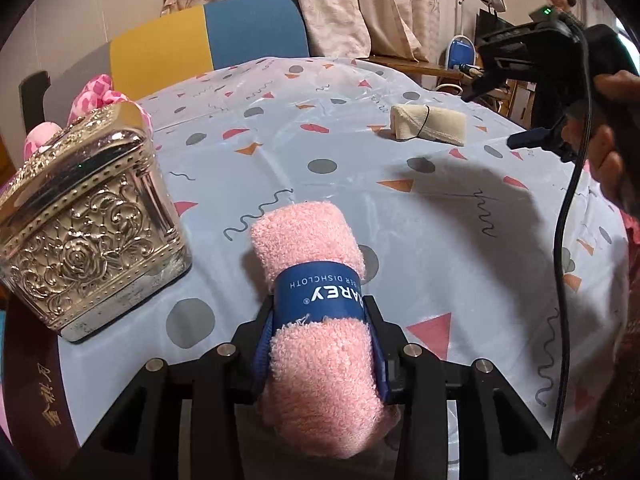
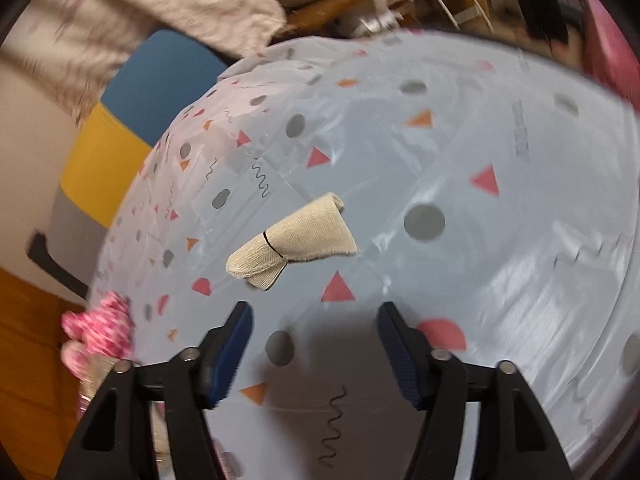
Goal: Organize soft objects
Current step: 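Grasp the beige mesh bandage roll with right gripper while left holds the towel, then carry the pink towel into the gold tray and open left gripper while right holds the bandage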
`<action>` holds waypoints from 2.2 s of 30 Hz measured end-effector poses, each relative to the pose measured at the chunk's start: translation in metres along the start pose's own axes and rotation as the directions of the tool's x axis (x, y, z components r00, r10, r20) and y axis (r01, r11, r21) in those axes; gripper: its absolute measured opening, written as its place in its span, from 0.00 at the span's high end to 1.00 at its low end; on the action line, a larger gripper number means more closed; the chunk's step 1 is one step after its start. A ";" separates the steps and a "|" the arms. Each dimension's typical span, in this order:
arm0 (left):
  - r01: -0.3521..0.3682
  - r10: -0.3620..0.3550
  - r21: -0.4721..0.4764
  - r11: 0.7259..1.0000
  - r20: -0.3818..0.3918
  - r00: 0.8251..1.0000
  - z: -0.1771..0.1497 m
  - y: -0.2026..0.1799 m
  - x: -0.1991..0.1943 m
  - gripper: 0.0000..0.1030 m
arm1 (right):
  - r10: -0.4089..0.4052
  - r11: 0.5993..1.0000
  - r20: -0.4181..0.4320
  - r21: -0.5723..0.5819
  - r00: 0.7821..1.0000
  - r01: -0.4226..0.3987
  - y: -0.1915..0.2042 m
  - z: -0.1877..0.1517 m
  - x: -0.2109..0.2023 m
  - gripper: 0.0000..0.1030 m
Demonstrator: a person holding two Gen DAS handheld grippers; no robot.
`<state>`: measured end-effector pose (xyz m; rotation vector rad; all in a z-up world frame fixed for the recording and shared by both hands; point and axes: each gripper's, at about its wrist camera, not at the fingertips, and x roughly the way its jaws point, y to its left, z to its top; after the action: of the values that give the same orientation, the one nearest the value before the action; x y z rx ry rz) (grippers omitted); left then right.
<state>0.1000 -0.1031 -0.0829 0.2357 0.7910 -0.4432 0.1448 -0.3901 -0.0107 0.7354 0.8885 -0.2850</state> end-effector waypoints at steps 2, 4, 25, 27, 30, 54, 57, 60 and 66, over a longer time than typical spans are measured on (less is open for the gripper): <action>0.007 -0.007 -0.006 1.000 0.002 1.000 0.000 0.002 0.000 0.60 | -0.062 0.991 0.010 -0.119 0.998 0.063 0.017 0.001 0.001 0.23; 0.008 -0.008 -0.006 1.000 0.006 1.000 -0.001 0.002 0.000 0.60 | -0.113 0.953 0.016 -0.280 0.993 0.113 0.036 0.007 0.004 0.23; 0.058 -0.057 -0.048 0.997 0.017 0.998 -0.003 0.009 -0.002 0.58 | -0.392 0.406 0.109 -0.871 0.914 0.278 0.123 -0.031 0.080 0.80; 0.062 -0.061 -0.052 0.997 0.018 0.998 -0.003 0.009 -0.002 0.58 | -0.358 0.477 0.055 -0.848 0.932 0.233 0.126 -0.044 0.069 0.81; 0.066 -0.065 -0.057 0.996 0.018 0.998 -0.003 0.010 -0.004 0.60 | -0.271 0.636 -0.080 -0.763 0.959 0.116 0.123 -0.060 0.051 0.81; 0.140 -0.146 -0.181 0.973 -0.018 0.989 -0.022 0.019 -0.054 0.66 | -0.127 0.690 -0.108 -0.724 0.986 0.010 0.115 -0.090 0.059 0.78; 0.135 -0.138 -0.178 0.975 -0.003 0.990 -0.021 0.020 -0.067 0.66 | -0.145 0.665 -0.068 -0.745 0.987 0.046 0.118 -0.093 0.058 0.80; 0.137 -0.137 -0.199 0.970 0.013 0.991 -0.021 0.025 -0.083 0.66 | -0.164 0.636 -0.045 -0.768 0.985 0.070 0.121 -0.098 0.059 0.80; 0.132 -0.122 -0.259 0.957 0.056 0.991 -0.018 0.048 -0.116 0.66 | -0.189 0.611 -0.019 -0.785 0.982 0.103 0.123 -0.101 0.059 0.81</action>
<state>0.0396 -0.0199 -0.0091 -0.0718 0.8198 -0.4574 0.1834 -0.2275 -0.0421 -0.1591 1.0545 0.0230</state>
